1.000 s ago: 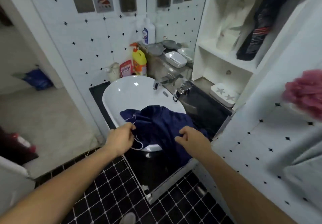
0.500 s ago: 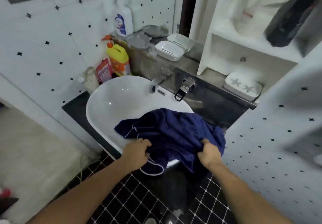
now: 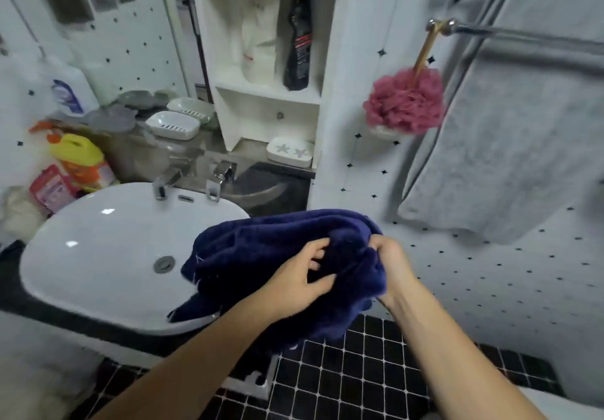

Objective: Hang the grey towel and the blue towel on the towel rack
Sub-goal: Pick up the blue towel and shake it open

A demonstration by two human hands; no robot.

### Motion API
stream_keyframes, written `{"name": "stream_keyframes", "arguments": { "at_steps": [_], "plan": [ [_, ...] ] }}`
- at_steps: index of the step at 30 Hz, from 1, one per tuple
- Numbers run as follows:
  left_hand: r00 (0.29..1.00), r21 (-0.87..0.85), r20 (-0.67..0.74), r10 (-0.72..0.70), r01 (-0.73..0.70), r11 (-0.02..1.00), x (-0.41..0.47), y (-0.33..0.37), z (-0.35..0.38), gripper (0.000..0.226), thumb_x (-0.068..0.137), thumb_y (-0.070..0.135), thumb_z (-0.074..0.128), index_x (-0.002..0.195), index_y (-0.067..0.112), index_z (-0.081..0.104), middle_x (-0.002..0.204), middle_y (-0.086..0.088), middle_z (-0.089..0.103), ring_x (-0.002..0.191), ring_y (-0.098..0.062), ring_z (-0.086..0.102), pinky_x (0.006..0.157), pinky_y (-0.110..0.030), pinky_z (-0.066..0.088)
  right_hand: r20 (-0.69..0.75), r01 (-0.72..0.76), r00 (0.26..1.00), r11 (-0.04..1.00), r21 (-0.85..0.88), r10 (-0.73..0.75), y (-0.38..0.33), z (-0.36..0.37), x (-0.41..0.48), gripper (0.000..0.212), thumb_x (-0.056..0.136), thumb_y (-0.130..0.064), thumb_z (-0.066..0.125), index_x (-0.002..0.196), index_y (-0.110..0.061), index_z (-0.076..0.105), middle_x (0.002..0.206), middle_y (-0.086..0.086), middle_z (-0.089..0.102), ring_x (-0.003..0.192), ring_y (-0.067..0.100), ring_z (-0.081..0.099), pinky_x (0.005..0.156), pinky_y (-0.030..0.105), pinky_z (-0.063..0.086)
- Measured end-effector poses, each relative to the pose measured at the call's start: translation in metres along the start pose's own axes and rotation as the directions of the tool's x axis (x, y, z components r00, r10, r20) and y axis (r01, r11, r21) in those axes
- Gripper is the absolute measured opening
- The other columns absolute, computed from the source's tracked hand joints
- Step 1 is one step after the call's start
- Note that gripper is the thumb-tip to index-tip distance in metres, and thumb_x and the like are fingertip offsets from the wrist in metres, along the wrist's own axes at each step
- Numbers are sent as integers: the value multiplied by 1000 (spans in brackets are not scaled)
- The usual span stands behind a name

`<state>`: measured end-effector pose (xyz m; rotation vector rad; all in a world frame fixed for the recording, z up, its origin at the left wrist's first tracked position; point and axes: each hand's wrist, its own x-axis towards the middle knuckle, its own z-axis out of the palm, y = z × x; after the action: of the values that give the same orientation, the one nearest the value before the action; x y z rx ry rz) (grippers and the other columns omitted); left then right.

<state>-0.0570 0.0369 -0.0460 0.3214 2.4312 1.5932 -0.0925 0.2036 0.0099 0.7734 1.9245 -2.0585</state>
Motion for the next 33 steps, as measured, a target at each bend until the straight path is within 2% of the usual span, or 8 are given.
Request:
{"name": "stream_keyframes", "arguments": {
  "at_steps": [3,8,14,17,20,23,27,33],
  "plan": [
    [984,-122,59,170,-162,979,-20,50,51,71,79,60,65,143,45,37,141,17,49,129,-3,48,108,-26,39,6,-117,992,929,350,123,-7,-77,-24,24,79,0,37,58,-12,35,37,2,39,50,19,36,52,27,34],
    [949,255,-115,293,-257,932,-38,98,135,59,81,39,71,134,43,45,135,18,56,122,-6,55,100,-27,46,-82,91,994,928,361,-66,-9,-148,-73,29,81,0,47,52,-4,47,46,6,46,42,12,46,39,16,16],
    [943,-218,-332,-17,-59,974,-21,153,173,42,87,-8,51,90,29,71,88,5,75,90,-20,70,82,-30,57,14,15,1000,903,429,-24,-21,-245,-90,22,81,8,36,90,-3,52,78,16,47,60,22,51,43,24,48],
    [942,-263,-335,-27,-67,962,-7,193,182,43,86,-3,47,83,31,73,78,12,74,76,-6,67,66,-17,50,-25,174,985,983,61,-173,-28,-271,-100,7,92,-9,53,95,-6,59,84,12,62,64,21,61,47,26,53],
    [923,-345,-361,-132,-1,939,19,229,191,21,83,0,47,78,6,66,79,-6,66,74,-20,60,66,-30,46,-155,376,831,745,-551,-535,-34,-299,-108,36,84,-43,62,107,-16,59,98,1,63,88,20,60,80,37,51],
    [864,-675,-266,-429,151,722,39,265,202,24,87,-3,44,98,3,65,85,-15,61,78,-26,59,72,-37,52,-52,606,655,566,-558,-753,-33,-306,-138,52,68,-58,63,115,-39,51,107,-16,58,89,1,59,85,33,50],
    [855,-779,-156,-494,201,594,55,297,226,23,96,-2,36,101,2,58,72,-13,55,58,-25,49,44,-24,45,115,593,690,467,-656,-714,-17,-301,-144,73,66,-52,72,131,-37,41,128,-16,47,107,3,49,89,31,44],
    [974,-657,130,-186,225,720,32,296,233,31,96,18,55,116,-4,64,106,-19,68,89,-27,64,80,-38,54,-247,424,891,891,160,-380,-55,-318,-113,8,88,-15,62,94,-10,65,86,10,67,75,24,64,65,32,55]
  ]
}}
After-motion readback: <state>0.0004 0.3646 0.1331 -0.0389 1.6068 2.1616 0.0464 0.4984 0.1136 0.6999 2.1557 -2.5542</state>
